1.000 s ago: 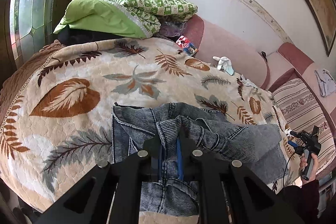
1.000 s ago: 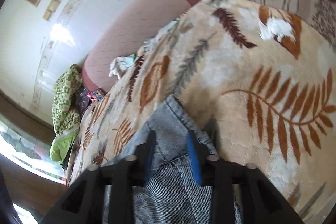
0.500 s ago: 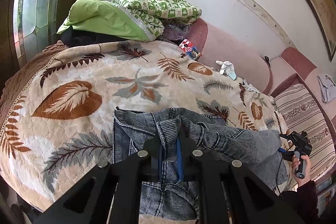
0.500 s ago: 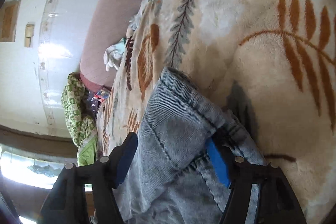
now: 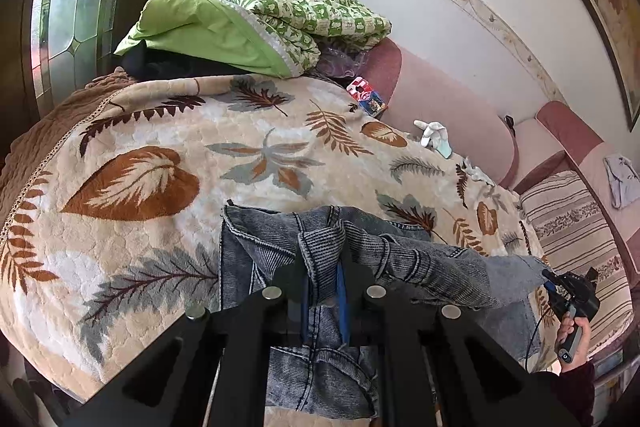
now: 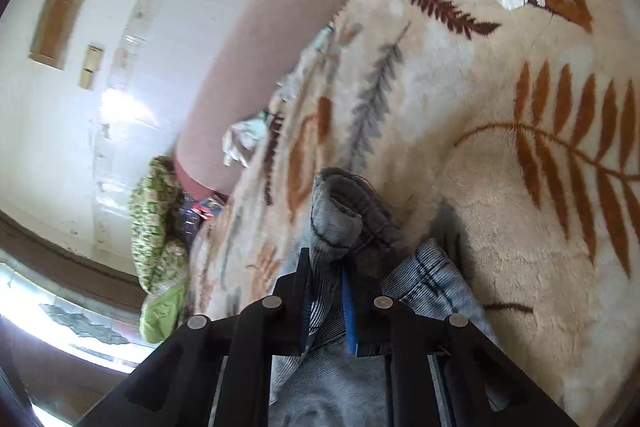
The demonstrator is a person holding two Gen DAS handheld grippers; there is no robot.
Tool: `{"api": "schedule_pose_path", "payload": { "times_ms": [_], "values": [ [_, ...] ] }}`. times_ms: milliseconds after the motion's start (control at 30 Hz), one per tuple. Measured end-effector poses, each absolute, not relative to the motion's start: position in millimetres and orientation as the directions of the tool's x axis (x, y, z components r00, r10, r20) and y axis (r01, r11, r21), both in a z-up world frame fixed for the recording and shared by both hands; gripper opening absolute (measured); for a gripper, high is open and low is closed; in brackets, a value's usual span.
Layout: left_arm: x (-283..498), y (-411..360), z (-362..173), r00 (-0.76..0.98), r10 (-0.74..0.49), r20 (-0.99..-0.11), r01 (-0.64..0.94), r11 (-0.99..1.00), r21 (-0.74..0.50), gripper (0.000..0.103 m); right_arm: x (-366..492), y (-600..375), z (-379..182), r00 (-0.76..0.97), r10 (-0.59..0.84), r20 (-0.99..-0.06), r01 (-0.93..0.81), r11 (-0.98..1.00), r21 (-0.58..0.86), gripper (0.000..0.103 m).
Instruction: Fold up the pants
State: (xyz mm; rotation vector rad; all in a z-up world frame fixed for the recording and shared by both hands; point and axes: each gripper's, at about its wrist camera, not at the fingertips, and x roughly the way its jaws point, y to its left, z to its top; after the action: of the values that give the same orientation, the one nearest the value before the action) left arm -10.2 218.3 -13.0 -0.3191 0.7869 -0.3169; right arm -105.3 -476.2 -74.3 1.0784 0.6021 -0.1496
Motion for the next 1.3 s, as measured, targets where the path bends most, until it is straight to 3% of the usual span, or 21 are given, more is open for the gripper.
{"api": "schedule_pose_path", "payload": {
  "times_ms": [167,300,567,800,900,967,1133,1233,1300],
  "values": [
    [-17,225,-12,0.662,-0.39,-0.64,0.161,0.908,-0.387,0.011,-146,-468,-57,0.87,0.162,-0.465,0.344,0.475,0.81,0.014],
    [-21,228,-16,0.654,-0.381,-0.653,0.171,0.916,-0.363,0.012,-180,-459,-52,0.863,0.171,-0.475,0.345,0.487,0.802,0.014],
    [-31,237,-32,0.625,-0.353,-0.696,0.162,0.931,-0.327,0.012,-231,-449,-58,0.813,0.194,-0.549,0.393,0.513,0.763,0.014],
    [-39,249,-49,0.593,-0.333,-0.734,0.136,0.939,-0.316,0.013,-241,-451,-88,0.671,0.213,-0.71,0.54,0.516,0.665,0.018],
    [-41,255,-55,0.566,-0.322,-0.759,0.113,0.942,-0.315,0.013,-243,-464,-104,0.611,0.31,-0.729,0.583,0.448,0.678,0.018],
    [-46,259,-52,0.565,-0.32,-0.761,0.112,0.943,-0.313,0.013,-247,-470,-94,0.613,0.3,-0.731,0.573,0.468,0.673,0.019],
    [-59,249,-29,0.608,-0.23,-0.76,0.124,0.973,-0.195,0.015,-247,-474,-44,0.656,0.087,-0.75,0.573,0.589,0.57,0.021],
    [-71,243,-5,0.689,-0.105,-0.717,0.093,0.994,-0.055,0.015,-225,-467,-32,0.687,0.089,-0.721,0.522,0.631,0.575,0.021],
    [-76,243,8,0.718,-0.1,-0.689,0.096,0.994,-0.043,0.015,-203,-455,-32,0.681,0.122,-0.722,0.491,0.656,0.573,0.021]
  ]
}}
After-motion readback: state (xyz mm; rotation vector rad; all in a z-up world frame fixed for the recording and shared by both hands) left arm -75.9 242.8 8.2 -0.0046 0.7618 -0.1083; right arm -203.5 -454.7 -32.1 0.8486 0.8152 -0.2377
